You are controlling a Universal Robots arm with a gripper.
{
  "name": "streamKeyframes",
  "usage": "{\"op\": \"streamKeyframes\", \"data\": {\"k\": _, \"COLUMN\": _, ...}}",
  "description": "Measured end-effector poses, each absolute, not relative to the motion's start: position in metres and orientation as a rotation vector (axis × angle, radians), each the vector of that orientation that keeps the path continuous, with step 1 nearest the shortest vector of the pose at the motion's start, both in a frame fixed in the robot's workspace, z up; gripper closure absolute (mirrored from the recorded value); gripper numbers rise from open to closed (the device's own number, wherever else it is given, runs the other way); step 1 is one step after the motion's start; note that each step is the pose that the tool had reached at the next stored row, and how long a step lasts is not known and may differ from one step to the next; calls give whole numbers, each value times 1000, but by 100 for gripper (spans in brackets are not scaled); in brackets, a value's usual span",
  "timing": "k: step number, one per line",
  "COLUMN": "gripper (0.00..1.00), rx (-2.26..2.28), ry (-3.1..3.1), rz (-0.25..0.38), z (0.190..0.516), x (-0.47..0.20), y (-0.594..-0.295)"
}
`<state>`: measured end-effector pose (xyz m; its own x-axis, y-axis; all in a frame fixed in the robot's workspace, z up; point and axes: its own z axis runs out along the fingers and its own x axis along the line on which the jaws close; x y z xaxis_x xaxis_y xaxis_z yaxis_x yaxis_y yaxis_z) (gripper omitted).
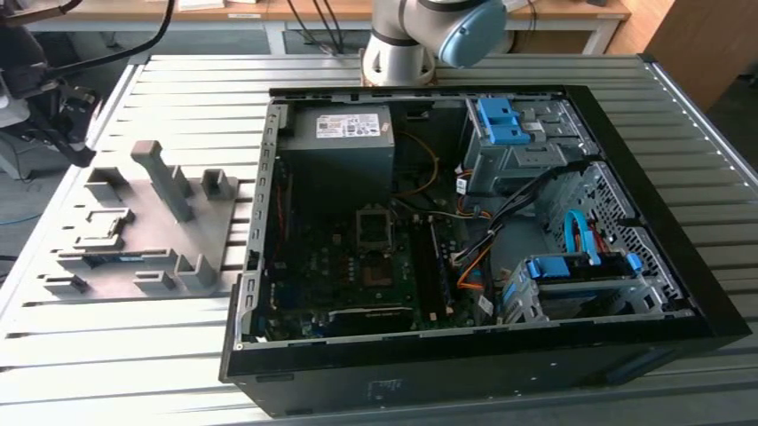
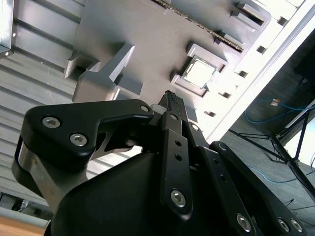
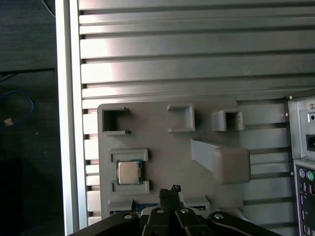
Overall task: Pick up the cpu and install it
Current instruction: 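Reach for the cpu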
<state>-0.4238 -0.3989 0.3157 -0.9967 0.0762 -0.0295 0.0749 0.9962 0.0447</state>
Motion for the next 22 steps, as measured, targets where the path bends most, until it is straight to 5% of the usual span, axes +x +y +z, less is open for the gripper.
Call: {"op": "streamKeyframes", "data": {"k": 22, "gripper": 90, "rx": 118, "ry": 3107, "rz": 68, "z": 297, "x": -427, "y": -398}}
